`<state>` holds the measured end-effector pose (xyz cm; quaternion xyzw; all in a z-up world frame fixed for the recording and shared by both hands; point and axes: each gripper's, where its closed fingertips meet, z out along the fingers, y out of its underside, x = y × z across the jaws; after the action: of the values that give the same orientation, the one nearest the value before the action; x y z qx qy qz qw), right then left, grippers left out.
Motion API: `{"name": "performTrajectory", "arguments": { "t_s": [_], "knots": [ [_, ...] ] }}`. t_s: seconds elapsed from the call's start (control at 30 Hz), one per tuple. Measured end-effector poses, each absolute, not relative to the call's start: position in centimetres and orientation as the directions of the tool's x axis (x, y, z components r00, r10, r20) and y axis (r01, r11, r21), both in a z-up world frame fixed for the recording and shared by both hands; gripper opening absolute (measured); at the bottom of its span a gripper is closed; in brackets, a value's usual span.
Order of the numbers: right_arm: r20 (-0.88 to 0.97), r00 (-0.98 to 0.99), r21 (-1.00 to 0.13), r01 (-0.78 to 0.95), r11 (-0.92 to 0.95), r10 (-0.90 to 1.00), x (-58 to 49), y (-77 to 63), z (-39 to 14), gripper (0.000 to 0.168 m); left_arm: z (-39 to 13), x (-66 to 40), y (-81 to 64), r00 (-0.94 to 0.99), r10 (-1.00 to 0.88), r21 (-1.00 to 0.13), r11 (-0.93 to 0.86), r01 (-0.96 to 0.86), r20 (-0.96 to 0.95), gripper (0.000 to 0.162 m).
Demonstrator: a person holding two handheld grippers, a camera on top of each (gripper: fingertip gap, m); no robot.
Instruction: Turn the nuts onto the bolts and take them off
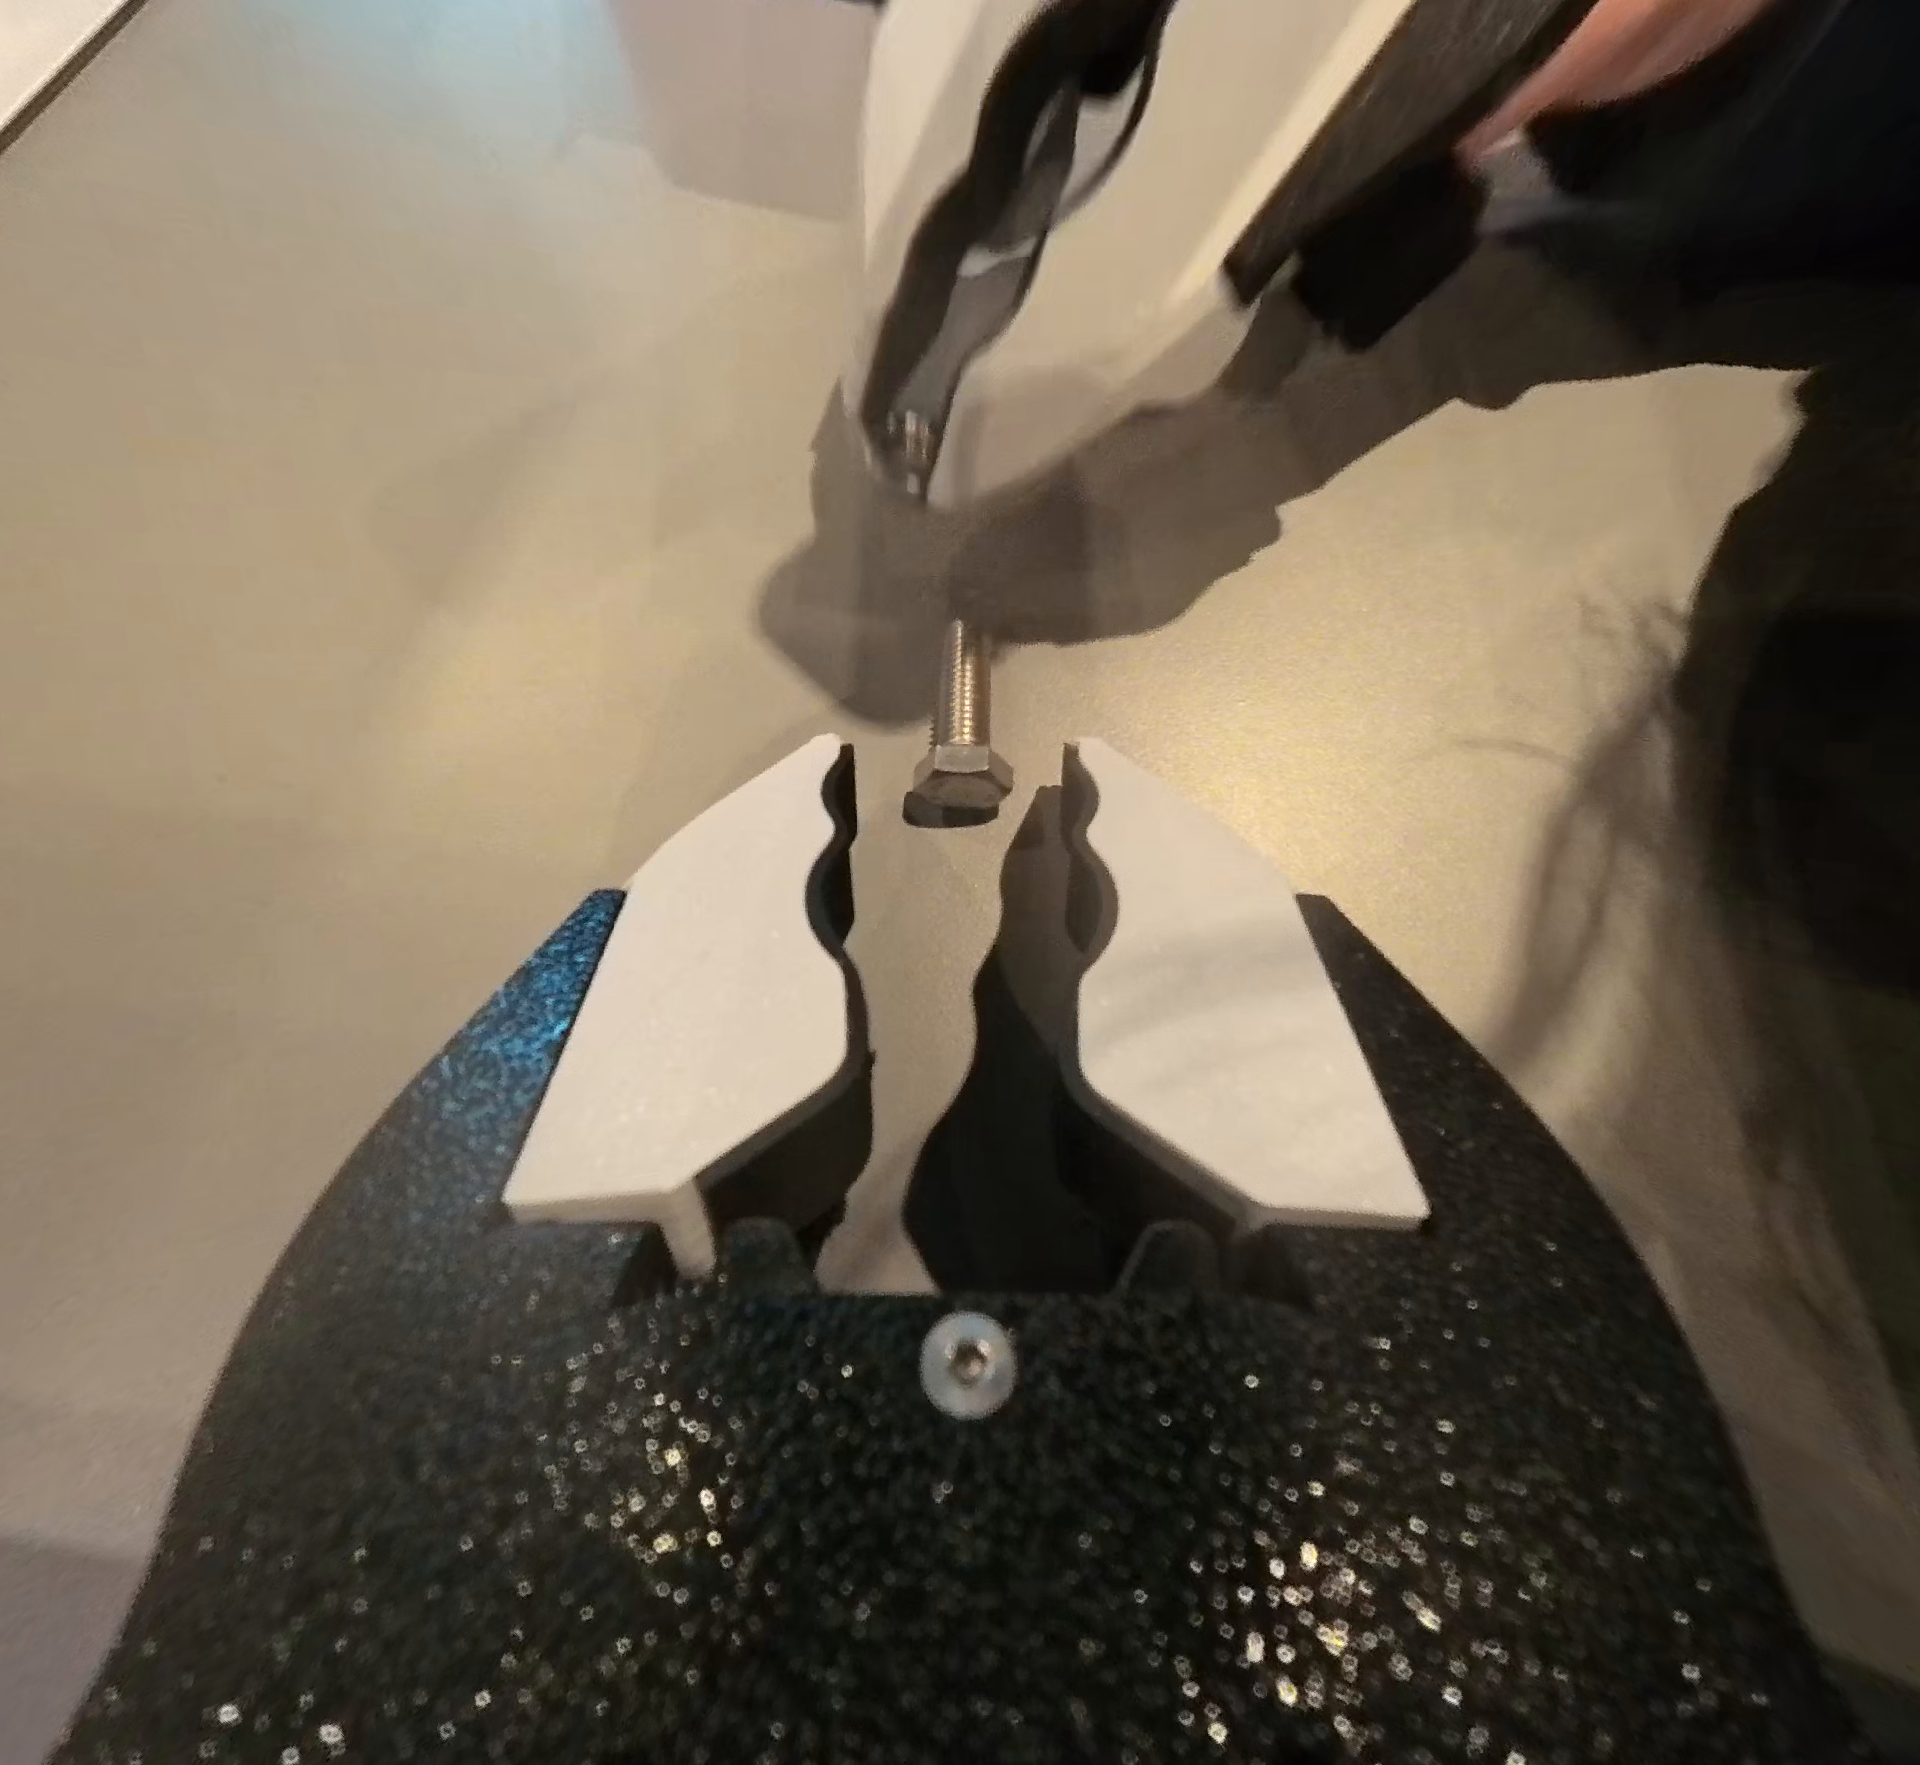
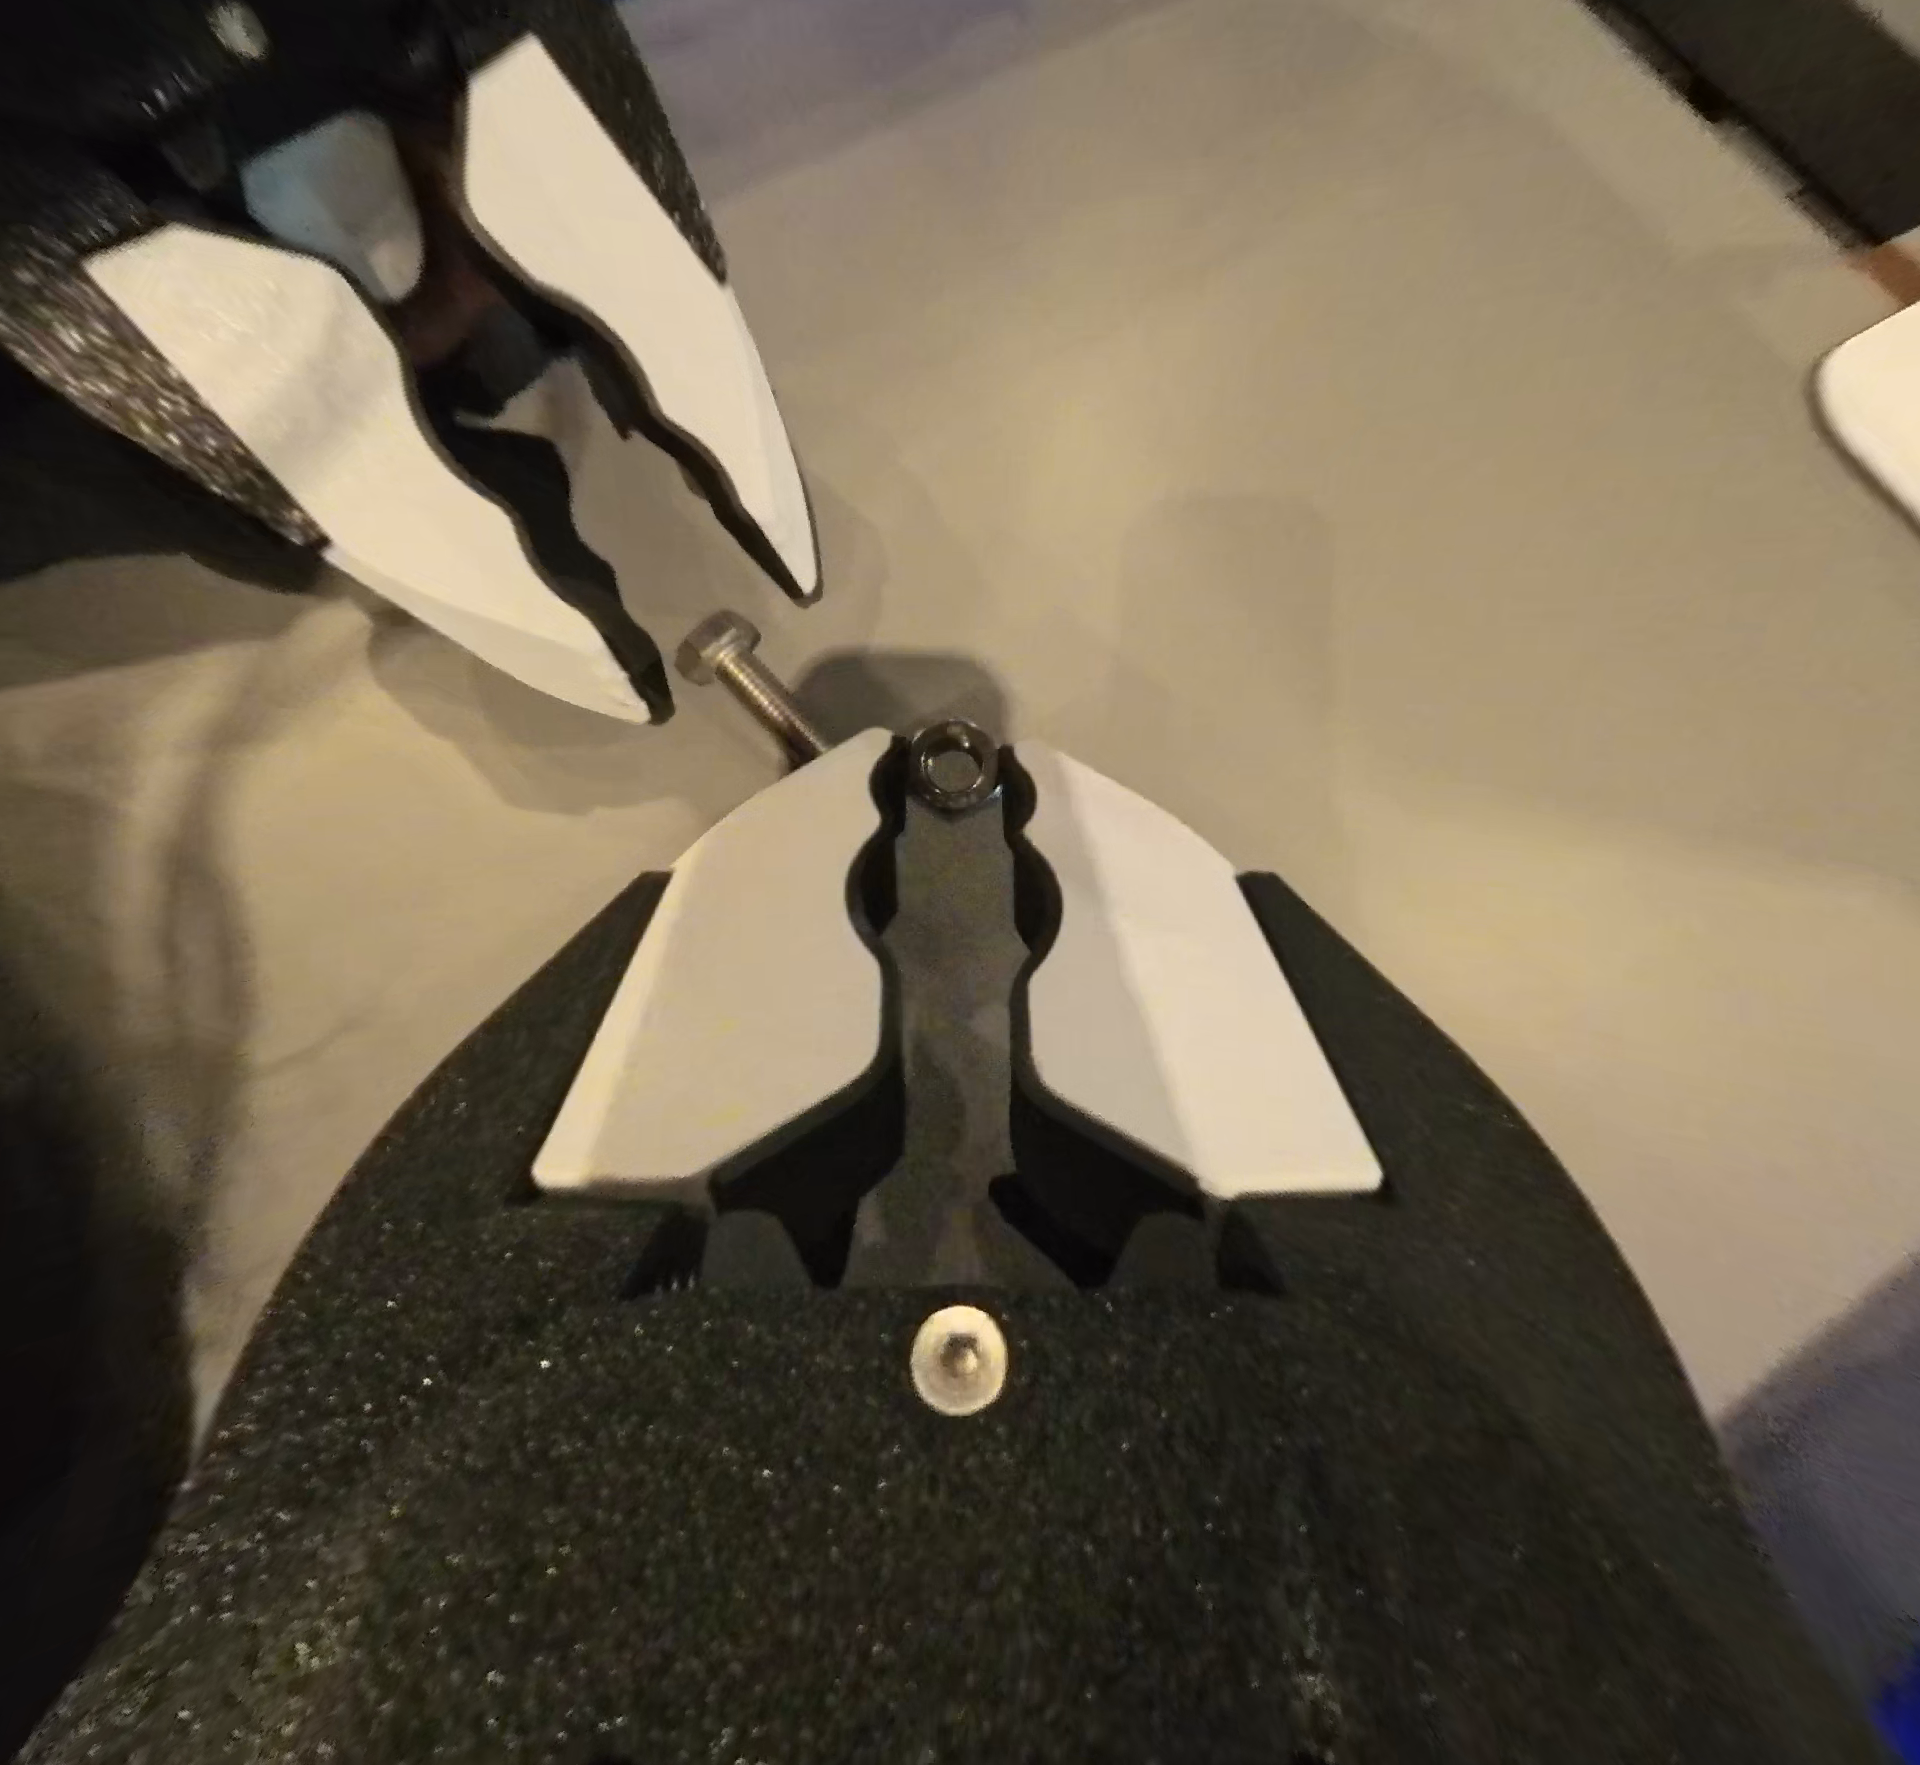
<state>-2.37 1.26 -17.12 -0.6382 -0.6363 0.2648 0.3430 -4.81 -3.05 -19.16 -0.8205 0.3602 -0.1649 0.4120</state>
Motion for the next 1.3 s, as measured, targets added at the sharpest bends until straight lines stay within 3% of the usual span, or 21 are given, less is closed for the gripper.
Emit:
{"name": "performTrajectory", "arguments": {
  "t_s": [0.23, 0.4, 0.67, 0.87, 1.13, 1.3],
  "knots": [
    [0.241, 0.170, -0.797, 0.596, 0.095, 0.955, 0.9, 3.4, -10.2, 0.017, -19.2, -4.8, -3.0, 0.686, -0.728, -0.795, -0.402, -0.455, -0.024, 0.037],
    [0.330, 0.370, -0.794, 0.606, 0.043, 0.869, 6.9, 7.8, -6.4, 0.017, -19.2, -4.8, -3.0, 0.685, -0.728, -0.795, -0.400, -0.456, -0.026, 0.037],
    [0.332, 0.600, -0.749, 0.636, -0.183, 0.728, 16.6, 13.2, -8.5, 0.017, -19.2, -4.8, -3.0, 0.685, -0.728, -0.795, -0.401, -0.455, -0.024, 0.037],
    [0.275, 0.643, -0.716, 0.633, -0.294, 0.715, 19.0, 14.0, -11.2, 0.017, -19.2, -4.8, -3.0, 0.685, -0.728, -0.794, -0.403, -0.454, -0.022, 0.037],
    [0.280, 0.644, -0.715, 0.634, -0.293, 0.712, 19.2, 14.1, -10.9, 0.018, -19.2, -4.8, -3.0, 0.685, -0.729, -0.794, -0.403, -0.455, -0.022, 0.037],
    [0.269, 0.522, -0.819, 0.567, -0.094, 0.810, 13.7, 10.5, -5.7, 0.018, -19.2, -4.8, -3.0, 0.685, -0.729, -0.794, -0.404, -0.454, -0.021, 0.037]
  ]
}}
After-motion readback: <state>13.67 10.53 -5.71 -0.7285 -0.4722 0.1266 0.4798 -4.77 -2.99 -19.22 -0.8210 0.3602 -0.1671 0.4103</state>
